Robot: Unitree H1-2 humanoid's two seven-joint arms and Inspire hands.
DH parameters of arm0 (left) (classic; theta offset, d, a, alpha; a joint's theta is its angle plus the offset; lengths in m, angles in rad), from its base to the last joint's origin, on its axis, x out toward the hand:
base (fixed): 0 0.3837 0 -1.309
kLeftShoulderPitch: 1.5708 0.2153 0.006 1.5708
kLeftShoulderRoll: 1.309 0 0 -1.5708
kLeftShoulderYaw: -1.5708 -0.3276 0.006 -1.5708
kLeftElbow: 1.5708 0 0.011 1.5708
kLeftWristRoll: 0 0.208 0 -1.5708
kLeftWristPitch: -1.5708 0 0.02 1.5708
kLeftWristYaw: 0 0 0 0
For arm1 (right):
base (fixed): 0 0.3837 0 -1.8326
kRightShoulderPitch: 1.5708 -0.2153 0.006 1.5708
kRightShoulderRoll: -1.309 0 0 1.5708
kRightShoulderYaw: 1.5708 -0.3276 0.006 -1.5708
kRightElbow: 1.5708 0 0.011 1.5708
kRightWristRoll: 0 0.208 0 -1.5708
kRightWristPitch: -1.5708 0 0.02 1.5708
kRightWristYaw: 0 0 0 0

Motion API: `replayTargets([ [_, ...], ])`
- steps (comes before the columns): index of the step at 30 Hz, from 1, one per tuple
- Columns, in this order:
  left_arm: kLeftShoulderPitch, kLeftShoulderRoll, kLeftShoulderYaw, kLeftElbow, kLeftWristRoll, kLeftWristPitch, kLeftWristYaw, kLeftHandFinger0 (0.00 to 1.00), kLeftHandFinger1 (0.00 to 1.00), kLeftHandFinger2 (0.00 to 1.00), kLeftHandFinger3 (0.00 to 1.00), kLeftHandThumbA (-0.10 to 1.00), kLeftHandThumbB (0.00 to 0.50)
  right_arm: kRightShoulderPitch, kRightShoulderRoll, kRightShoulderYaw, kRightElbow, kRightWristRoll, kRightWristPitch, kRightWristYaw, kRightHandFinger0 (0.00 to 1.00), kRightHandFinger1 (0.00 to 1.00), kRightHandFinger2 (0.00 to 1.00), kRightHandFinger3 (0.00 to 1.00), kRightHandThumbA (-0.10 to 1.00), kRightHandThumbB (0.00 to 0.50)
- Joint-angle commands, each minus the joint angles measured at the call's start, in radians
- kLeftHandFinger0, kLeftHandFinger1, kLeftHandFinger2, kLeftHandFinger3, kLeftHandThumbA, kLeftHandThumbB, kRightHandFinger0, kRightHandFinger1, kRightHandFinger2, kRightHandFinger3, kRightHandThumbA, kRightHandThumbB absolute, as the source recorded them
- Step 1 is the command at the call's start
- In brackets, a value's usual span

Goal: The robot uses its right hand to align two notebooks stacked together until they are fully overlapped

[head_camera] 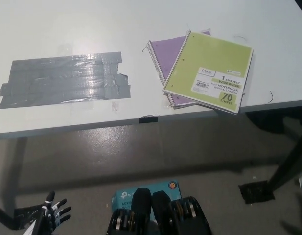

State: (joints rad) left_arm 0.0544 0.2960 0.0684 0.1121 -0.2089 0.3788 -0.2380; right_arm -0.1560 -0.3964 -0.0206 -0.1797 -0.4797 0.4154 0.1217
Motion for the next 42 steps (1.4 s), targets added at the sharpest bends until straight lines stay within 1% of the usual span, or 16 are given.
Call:
replayTargets([
  [1,-0.002,0.036,0.004,-0.036,0.002,0.007,-0.021,1.00,1.00,1.00,1.00,1.00,0.500,-0.233,0.084,-0.099,-0.087,-0.275,0.055,0.226,1.00,1.00,1.00,1.00,1.00,0.500],
  [5,0.011,0.039,0.000,-0.040,0.016,-0.013,-0.017,1.00,1.00,1.00,1.00,1.00,0.500,-0.450,0.197,-0.145,-0.081,-0.452,0.055,0.341,1.00,1.00,1.00,1.00,1.00,0.481],
  [6,0.015,0.040,0.001,-0.043,0.017,-0.015,-0.017,1.00,1.00,1.00,1.00,1.00,0.500,-0.479,0.225,-0.154,-0.081,-0.481,0.055,0.359,1.00,1.00,1.00,1.00,1.00,0.449],
  [7,0.016,0.041,-0.001,-0.043,0.019,-0.019,-0.017,1.00,1.00,1.00,1.00,1.00,0.500,-0.522,0.261,-0.165,-0.079,-0.519,0.055,0.380,1.00,1.00,1.00,1.00,1.00,0.438],
  [10,0.009,0.035,-0.001,-0.046,0.024,0.006,-0.003,0.99,1.00,1.00,1.00,1.00,0.500,-0.635,0.357,-0.198,-0.036,-0.556,0.055,0.381,1.00,1.00,1.00,1.00,1.00,0.500],
  [12,0.009,0.039,-0.004,-0.048,0.026,-0.003,-0.008,0.97,1.00,1.00,1.00,1.00,0.500,-0.677,0.390,-0.202,-0.009,-0.596,0.055,0.401,1.00,1.00,1.00,1.00,1.00,0.500],
  [17,0.008,0.042,-0.016,-0.050,0.039,-0.019,-0.011,0.98,1.00,1.00,1.00,1.00,0.500,-0.749,0.408,-0.190,0.066,-0.645,0.055,0.444,1.00,1.00,1.00,1.00,1.00,0.500],
  [21,0.011,0.046,-0.025,-0.065,0.053,-0.019,-0.010,0.98,1.00,1.00,1.00,1.00,0.500,-0.842,0.385,-0.113,0.260,-0.636,0.055,0.389,1.00,1.00,1.00,1.00,1.00,0.499],
  [26,0.008,0.041,-0.036,-0.069,0.066,-0.018,-0.009,1.00,1.00,1.00,1.00,1.00,0.500,-0.901,0.376,-0.067,0.406,-0.637,0.055,0.337,1.00,1.00,1.00,1.00,1.00,0.441],
  [30,0.006,0.036,-0.041,-0.083,0.071,0.000,-0.006,1.00,1.00,1.00,1.00,1.00,0.500,-0.931,0.372,-0.026,0.517,-0.639,0.055,0.275,1.00,1.00,1.00,1.00,1.00,0.424],
  [32,0.006,0.034,-0.045,-0.084,0.078,-0.006,-0.004,1.00,1.00,1.00,1.00,1.00,0.500,-0.928,0.375,-0.015,0.549,-0.633,0.055,0.255,1.00,1.00,1.00,1.00,1.00,0.396],
  [36,0.010,0.027,-0.052,-0.091,0.085,-0.003,-0.003,0.97,1.00,1.00,1.00,1.00,0.492,-0.918,0.395,-0.031,0.605,-0.622,0.055,0.208,1.00,1.00,1.00,1.00,1.00,0.380],
  [37,0.009,0.031,-0.057,-0.088,0.094,-0.005,-0.002,0.93,1.00,1.00,1.00,1.00,0.478,-0.911,0.425,-0.069,0.638,-0.621,0.055,0.179,1.00,1.00,1.00,1.00,1.00,0.372],
  [38,0.006,0.031,-0.061,-0.090,0.092,-0.001,-0.007,0.93,1.00,1.00,1.00,1.00,0.470,-0.903,0.430,-0.076,0.651,-0.619,0.055,0.166,1.00,1.00,1.00,1.00,1.00,0.362],
  [41,0.010,0.030,-0.071,-0.087,0.105,-0.022,-0.006,0.89,1.00,1.00,1.00,1.00,0.495,-0.883,0.463,-0.122,0.701,-0.618,0.055,0.133,1.00,1.00,1.00,1.00,1.00,0.354],
  [42,0.018,0.034,-0.074,-0.094,0.109,-0.021,-0.008,0.89,1.00,1.00,1.00,1.00,0.481,-0.876,0.485,-0.165,0.719,-0.593,0.055,0.109,1.00,1.00,1.00,1.00,1.00,0.340],
])
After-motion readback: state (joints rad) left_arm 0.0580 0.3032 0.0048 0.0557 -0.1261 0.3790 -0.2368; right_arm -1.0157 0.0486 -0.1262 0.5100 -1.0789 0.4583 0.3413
